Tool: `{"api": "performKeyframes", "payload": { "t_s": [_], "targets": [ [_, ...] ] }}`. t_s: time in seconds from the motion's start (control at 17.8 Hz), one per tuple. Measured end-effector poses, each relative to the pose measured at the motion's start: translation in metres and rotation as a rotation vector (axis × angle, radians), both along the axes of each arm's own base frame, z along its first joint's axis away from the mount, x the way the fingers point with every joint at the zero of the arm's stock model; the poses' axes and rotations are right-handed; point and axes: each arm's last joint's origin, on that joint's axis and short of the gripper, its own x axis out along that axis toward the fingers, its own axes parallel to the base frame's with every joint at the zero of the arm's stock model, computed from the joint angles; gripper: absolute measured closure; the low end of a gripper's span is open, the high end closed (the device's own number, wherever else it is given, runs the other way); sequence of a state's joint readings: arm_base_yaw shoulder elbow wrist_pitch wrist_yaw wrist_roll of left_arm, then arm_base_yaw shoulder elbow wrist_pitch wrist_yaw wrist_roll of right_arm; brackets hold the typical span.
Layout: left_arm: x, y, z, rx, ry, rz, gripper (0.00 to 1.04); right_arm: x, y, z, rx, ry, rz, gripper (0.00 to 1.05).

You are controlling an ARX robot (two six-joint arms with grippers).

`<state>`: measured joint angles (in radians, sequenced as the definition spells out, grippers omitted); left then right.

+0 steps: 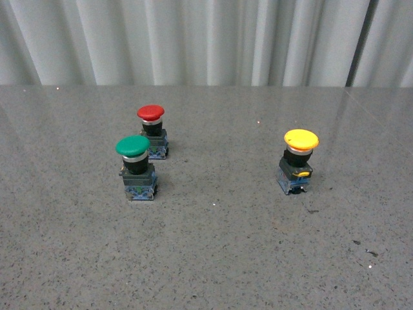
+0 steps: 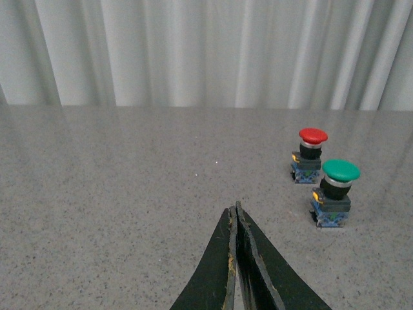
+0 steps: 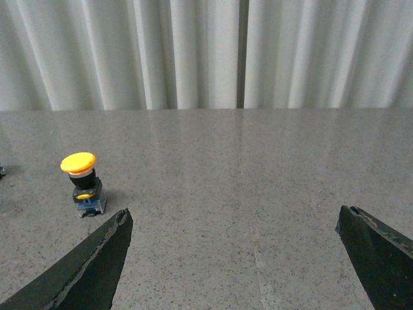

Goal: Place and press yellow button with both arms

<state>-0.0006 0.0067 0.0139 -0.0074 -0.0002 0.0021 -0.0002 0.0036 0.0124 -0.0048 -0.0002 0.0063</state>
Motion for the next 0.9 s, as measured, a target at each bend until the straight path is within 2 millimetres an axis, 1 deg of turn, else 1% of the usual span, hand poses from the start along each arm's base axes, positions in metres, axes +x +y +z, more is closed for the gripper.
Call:
{"api": "performKeyframes", "payload": {
  "t_s": [0.22, 0.28, 0.34, 0.39, 0.45, 0.5, 0.56, 0.62, 0.67, 0.73, 0.84, 0.9],
  "targets": [
    [0.000, 0.000, 0.000, -0.001, -0.002, -0.001, 1.02, 0.000, 0.000, 0.000, 0.000, -0.001, 0.000, 0.07],
    [0.000, 0.000, 0.000, -0.001, -0.002, 0.000, 0.98, 0.000, 0.000, 0.000, 0.000, -0.001, 0.000, 0.07],
    [0.000, 0.000, 0.000, -0.001, -0.003, 0.000, 0.90, 0.000, 0.000, 0.000, 0.000, -0.001, 0.000, 0.07],
    [0.000, 0.000, 0.000, -0.001, -0.003, 0.000, 0.65, 0.000, 0.000, 0.000, 0.000, -0.001, 0.000, 0.07],
    [0.000, 0.000, 0.000, -0.001, -0.003, 0.000, 0.33, 0.000, 0.000, 0.000, 0.000, -0.001, 0.000, 0.07],
    [0.000, 0.000, 0.000, 0.000, -0.003, 0.000, 0.05, 0.006, 0.003, 0.008, 0.209, 0.060, 0.082, 0.07],
    [0.000, 0.000, 0.000, -0.001, -0.003, 0.000, 0.07, 0.022, 0.011, 0.061, 0.288, -0.098, 0.173, 0.07],
    [0.000, 0.000, 0.000, 0.000, -0.003, 0.000, 0.07, 0.036, 0.017, 0.080, 0.289, -0.144, 0.205, 0.07],
    [0.000, 0.000, 0.000, 0.000, -0.003, 0.000, 0.07, 0.059, 0.026, 0.090, 0.273, -0.150, 0.242, 0.07],
    [0.000, 0.000, 0.000, 0.000, -0.003, 0.000, 0.07, 0.082, 0.036, 0.093, 0.251, -0.128, 0.260, 0.07],
    [0.000, 0.000, 0.000, -0.001, -0.003, 0.000, 0.07, 0.134, 0.060, 0.093, 0.199, -0.051, 0.294, 0.07],
    [0.000, 0.000, 0.000, 0.000, -0.003, 0.000, 0.07, 0.156, 0.075, 0.092, 0.171, -0.013, 0.321, 0.07]
  ]
}}
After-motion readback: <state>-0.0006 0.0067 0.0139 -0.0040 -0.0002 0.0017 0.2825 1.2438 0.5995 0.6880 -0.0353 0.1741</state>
